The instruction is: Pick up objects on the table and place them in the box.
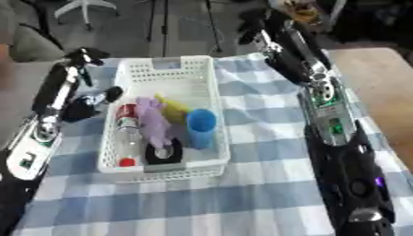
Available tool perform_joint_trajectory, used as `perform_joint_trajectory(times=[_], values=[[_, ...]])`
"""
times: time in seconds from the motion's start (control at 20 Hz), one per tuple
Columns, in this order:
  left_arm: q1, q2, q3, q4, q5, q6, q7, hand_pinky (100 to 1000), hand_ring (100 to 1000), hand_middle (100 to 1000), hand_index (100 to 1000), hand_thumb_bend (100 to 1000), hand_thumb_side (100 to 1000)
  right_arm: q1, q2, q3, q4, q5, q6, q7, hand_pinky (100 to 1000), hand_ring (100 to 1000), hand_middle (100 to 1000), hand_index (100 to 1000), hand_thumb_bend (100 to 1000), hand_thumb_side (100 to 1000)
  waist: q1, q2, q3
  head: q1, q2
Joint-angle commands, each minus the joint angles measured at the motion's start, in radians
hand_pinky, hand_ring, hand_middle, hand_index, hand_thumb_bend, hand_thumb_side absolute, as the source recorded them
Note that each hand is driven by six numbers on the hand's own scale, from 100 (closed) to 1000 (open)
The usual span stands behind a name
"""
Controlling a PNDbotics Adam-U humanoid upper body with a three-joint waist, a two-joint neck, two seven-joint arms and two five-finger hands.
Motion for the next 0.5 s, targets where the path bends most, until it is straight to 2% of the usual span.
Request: perform_joint_trajectory(times=[0.05, 0.1, 0.3, 0.5], values=[[0.031, 0.063, 0.067, -0.117, 0.237, 0.070, 0.016, 311, 677, 696, 792, 675, 948, -0.016, -0.020, -0.006, -0.011, -0.003, 0.000, -0.001, 625, 566, 600, 775, 100, 673, -0.010, -0.069, 0.004, -0.006, -0.013], [0.049, 0.077, 0.085, -0.140, 0.304, 0.091, 0.014, 283, 668, 694, 790, 639, 922, -0.015, -0.021, -0.006, -0.011, -0.003, 0.000, -0.001, 625, 567, 600, 775, 100, 672, -0.009, -0.069, 0.005, -0.008, -0.015], [0.126, 0.115, 0.158, -0.169, 0.547, 0.205, 0.003, 245, 657, 682, 786, 592, 925, -0.015, -0.024, -0.007, -0.010, -0.001, 0.000, -0.002, 625, 565, 599, 775, 100, 677, -0.009, -0.067, 0.012, -0.013, -0.021], [0.175, 0.138, 0.180, -0.168, 0.680, 0.260, -0.048, 237, 658, 683, 791, 561, 931, -0.014, -0.027, -0.010, -0.009, -0.001, -0.001, -0.002, 625, 566, 599, 775, 100, 674, -0.009, -0.066, 0.016, -0.015, -0.023]])
